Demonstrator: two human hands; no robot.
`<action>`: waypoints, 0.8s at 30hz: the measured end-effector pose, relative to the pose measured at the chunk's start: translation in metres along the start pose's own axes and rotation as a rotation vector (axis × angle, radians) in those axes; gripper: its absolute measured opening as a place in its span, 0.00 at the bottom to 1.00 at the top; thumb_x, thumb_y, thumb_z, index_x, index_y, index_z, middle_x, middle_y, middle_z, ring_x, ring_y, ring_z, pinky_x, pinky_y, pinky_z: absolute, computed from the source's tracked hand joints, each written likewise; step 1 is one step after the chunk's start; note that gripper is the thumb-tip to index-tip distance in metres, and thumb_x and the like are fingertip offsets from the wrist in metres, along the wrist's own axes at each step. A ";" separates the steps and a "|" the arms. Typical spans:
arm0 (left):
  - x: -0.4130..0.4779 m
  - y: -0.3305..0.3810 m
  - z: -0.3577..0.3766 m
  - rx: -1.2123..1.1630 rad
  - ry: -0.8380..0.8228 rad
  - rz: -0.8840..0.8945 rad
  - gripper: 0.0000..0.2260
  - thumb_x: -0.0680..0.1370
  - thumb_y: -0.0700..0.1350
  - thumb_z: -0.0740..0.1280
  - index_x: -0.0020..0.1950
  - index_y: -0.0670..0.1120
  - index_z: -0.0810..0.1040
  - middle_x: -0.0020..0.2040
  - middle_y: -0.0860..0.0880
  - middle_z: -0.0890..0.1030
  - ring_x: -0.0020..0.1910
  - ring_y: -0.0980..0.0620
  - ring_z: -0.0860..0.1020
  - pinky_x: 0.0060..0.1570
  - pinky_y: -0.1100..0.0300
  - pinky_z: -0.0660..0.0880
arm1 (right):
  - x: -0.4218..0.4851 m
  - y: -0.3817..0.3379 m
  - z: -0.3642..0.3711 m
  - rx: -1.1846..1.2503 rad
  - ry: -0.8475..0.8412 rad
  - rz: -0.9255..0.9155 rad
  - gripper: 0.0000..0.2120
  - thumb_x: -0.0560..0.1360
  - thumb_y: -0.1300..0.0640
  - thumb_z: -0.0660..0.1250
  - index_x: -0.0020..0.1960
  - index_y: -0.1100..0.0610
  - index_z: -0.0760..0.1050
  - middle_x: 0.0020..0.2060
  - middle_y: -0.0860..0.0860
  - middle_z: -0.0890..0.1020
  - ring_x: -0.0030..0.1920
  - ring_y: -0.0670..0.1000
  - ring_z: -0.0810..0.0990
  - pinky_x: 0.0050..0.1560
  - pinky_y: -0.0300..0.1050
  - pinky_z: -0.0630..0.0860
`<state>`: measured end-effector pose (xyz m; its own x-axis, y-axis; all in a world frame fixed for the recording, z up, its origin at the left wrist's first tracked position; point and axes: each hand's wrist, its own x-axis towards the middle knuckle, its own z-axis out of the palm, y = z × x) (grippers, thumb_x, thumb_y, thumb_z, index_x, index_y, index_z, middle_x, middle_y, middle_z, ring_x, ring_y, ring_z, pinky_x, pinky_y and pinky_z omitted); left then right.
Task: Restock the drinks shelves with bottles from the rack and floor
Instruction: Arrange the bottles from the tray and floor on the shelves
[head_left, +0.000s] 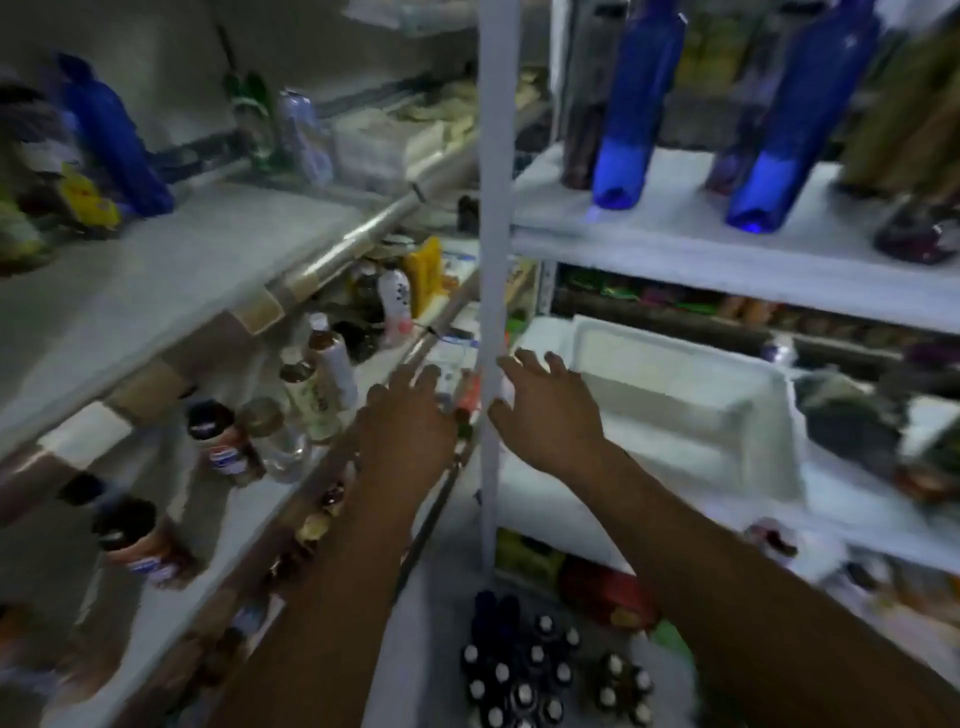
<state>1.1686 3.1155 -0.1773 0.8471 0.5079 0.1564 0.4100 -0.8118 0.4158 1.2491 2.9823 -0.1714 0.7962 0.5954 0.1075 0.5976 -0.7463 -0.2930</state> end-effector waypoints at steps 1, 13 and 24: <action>0.002 0.004 0.010 -0.007 -0.035 0.028 0.20 0.77 0.45 0.66 0.69 0.49 0.72 0.67 0.43 0.72 0.62 0.39 0.73 0.55 0.52 0.70 | -0.008 0.008 0.004 0.002 0.002 0.063 0.27 0.80 0.47 0.59 0.77 0.53 0.62 0.77 0.53 0.64 0.76 0.62 0.59 0.72 0.58 0.62; -0.056 0.031 0.145 0.042 -0.507 0.402 0.26 0.78 0.46 0.66 0.76 0.50 0.64 0.74 0.45 0.65 0.67 0.40 0.69 0.63 0.44 0.70 | -0.143 0.078 0.110 0.071 -0.059 0.605 0.25 0.80 0.51 0.60 0.76 0.55 0.65 0.73 0.52 0.69 0.73 0.59 0.65 0.69 0.54 0.66; -0.144 -0.027 0.302 0.149 -0.780 0.284 0.17 0.77 0.43 0.66 0.66 0.48 0.74 0.63 0.43 0.74 0.61 0.39 0.74 0.53 0.49 0.73 | -0.227 0.125 0.275 0.252 -0.291 0.748 0.15 0.79 0.53 0.61 0.63 0.56 0.74 0.59 0.56 0.79 0.58 0.61 0.77 0.48 0.47 0.67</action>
<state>1.1373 2.9772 -0.4822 0.8930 -0.0217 -0.4495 0.1400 -0.9359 0.3233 1.1168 2.8355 -0.4934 0.8971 0.0489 -0.4392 -0.1448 -0.9064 -0.3968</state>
